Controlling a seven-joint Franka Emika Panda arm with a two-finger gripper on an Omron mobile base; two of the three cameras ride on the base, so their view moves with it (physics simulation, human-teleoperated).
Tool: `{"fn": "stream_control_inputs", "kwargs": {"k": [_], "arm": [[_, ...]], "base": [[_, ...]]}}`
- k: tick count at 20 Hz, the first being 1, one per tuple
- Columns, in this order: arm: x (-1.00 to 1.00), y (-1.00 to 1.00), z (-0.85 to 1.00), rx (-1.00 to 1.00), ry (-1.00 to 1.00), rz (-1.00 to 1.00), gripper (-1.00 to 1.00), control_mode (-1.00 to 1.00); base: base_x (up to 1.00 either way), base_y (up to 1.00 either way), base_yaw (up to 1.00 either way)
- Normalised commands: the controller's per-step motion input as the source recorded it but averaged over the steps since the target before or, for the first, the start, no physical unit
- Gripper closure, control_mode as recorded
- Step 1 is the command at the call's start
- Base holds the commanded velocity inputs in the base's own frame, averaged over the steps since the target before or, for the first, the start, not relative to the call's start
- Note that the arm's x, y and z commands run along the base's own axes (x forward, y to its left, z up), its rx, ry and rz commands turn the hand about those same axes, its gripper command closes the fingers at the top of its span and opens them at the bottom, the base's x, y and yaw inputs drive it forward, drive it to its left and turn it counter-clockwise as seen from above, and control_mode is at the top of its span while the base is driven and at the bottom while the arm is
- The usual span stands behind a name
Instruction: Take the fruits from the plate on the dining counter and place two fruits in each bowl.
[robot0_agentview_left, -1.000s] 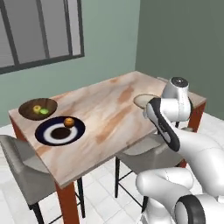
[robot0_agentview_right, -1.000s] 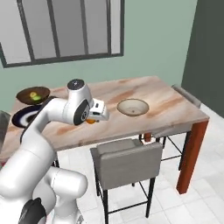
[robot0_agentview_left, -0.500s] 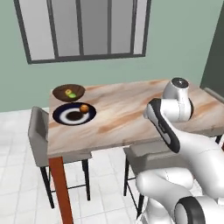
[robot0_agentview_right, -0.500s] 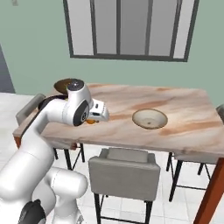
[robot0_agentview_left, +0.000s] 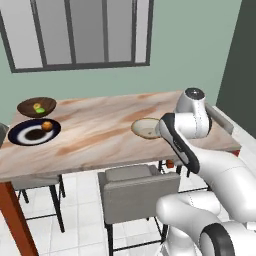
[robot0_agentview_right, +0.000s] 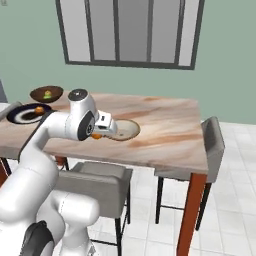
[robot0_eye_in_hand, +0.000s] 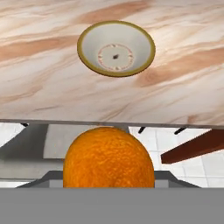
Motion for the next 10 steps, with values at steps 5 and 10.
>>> {"fn": "stream_control_inputs", "kwargs": {"k": [5, 10], "arm": [[0.00, 0.00, 0.00, 0.00, 0.00, 0.00, 1.00, 1.00], [0.00, 0.00, 0.00, 0.00, 0.00, 0.00, 1.00, 1.00]], "base": [[0.33, -0.39, 0.00], [0.99, 0.17, 0.00]]}}
